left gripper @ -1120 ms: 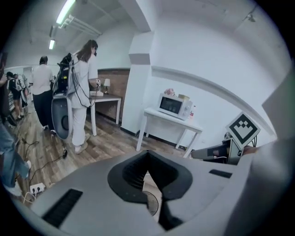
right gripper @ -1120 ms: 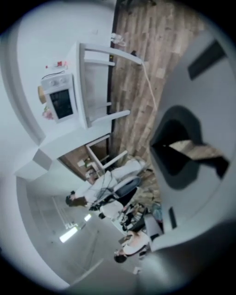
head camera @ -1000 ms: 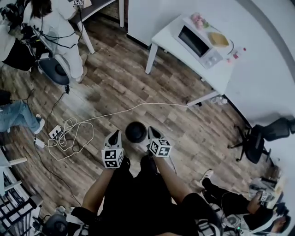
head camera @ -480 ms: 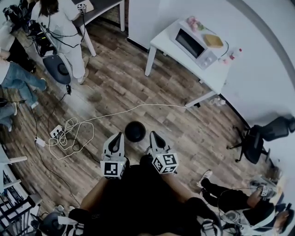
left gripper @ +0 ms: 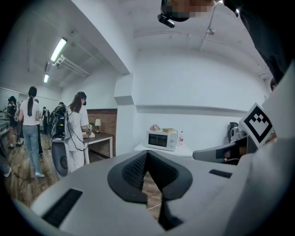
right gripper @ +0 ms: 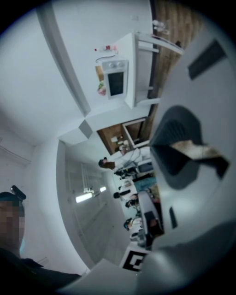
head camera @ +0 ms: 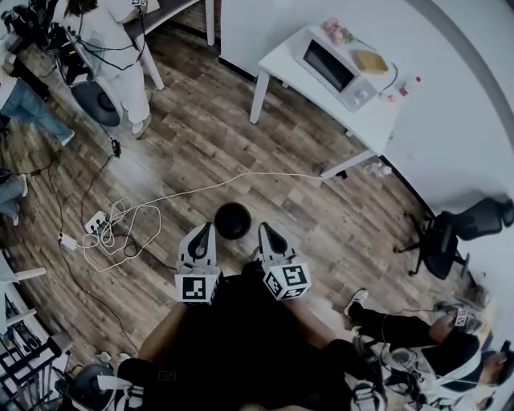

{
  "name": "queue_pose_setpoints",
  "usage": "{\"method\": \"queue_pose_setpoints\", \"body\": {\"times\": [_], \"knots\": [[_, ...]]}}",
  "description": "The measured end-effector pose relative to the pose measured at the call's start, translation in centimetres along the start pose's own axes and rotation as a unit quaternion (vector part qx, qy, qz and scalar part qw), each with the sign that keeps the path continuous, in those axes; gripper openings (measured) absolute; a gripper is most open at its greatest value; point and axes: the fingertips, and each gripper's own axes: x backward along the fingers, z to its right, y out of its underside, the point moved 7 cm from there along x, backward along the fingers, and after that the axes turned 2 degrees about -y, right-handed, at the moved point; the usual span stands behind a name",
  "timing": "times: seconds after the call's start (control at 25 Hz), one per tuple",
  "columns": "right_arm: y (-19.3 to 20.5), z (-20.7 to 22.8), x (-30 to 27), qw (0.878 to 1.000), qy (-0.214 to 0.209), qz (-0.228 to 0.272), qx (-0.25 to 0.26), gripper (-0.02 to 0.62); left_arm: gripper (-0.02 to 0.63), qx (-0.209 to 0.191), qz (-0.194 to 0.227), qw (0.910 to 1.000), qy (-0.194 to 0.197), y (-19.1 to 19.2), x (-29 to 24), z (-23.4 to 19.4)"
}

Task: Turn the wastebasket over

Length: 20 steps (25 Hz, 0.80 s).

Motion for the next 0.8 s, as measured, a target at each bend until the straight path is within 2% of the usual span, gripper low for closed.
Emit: {"method": "queue_pose_setpoints", "body": {"times": [0.48, 0.8], "knots": [[-0.45, 0.42, -0.40, 1.000, 0.001, 0.004, -0.003, 0.032, 0.034, -0.018, 0.000, 0.9998, 0.003, -0.18, -0.62, -0.05], [-0.37, 0.23, -0.17, 1.000, -0.001, 0.003, 0.003, 0.032, 0.034, -0.008, 0.000, 1.0000, -0.003, 0.05, -0.40, -0.06]]}}
